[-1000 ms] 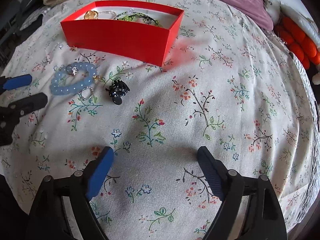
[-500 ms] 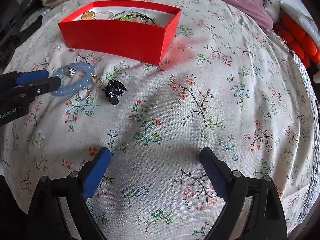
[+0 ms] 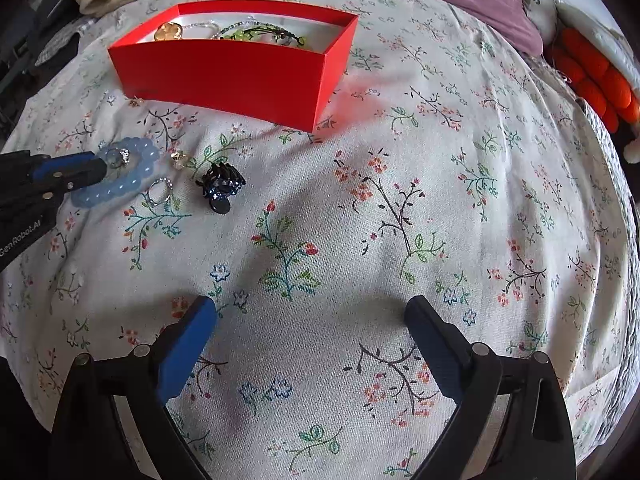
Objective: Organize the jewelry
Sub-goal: 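Lift the light-blue bracelet with the left gripper while the right gripper grasps the black charm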
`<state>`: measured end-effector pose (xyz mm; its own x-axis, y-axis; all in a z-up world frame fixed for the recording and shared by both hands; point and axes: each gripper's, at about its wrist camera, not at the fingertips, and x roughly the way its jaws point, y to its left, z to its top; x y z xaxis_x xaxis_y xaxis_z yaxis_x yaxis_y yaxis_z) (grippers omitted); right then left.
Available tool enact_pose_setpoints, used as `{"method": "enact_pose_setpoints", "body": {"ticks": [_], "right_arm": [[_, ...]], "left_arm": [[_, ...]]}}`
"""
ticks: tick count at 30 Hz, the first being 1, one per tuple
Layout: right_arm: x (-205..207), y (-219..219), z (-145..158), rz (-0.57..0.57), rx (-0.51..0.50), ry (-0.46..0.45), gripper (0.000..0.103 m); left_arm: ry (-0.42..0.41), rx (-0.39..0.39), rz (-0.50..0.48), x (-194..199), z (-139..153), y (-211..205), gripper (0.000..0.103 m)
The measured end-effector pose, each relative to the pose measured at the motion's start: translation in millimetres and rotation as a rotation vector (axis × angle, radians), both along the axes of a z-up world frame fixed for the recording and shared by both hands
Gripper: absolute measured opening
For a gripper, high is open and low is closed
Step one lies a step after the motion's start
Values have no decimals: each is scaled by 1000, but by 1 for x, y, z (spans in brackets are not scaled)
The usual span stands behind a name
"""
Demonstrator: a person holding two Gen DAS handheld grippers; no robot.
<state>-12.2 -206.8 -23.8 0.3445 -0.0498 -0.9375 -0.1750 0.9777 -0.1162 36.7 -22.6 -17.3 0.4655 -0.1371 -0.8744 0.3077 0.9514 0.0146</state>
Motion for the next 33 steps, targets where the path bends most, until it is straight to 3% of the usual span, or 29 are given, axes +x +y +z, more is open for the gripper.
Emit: {"method": "enact_pose_setpoints", "body": {"ticks": [6, 19, 29, 33], "right_arm": [[3, 3, -1, -6, -8, 0, 97], [13, 11, 1, -9, -26, -19, 97], [25, 28, 2, 13, -46, -45, 97], [27, 35, 3, 26, -56, -55, 92]], "left_arm": [[6, -56, 22, -4, 9, 11, 8], [-62, -168, 54, -22, 54, 51, 8], [-73, -213, 49, -31, 73, 62, 8], [-70, -221, 54, -32, 75, 63, 8]]}}
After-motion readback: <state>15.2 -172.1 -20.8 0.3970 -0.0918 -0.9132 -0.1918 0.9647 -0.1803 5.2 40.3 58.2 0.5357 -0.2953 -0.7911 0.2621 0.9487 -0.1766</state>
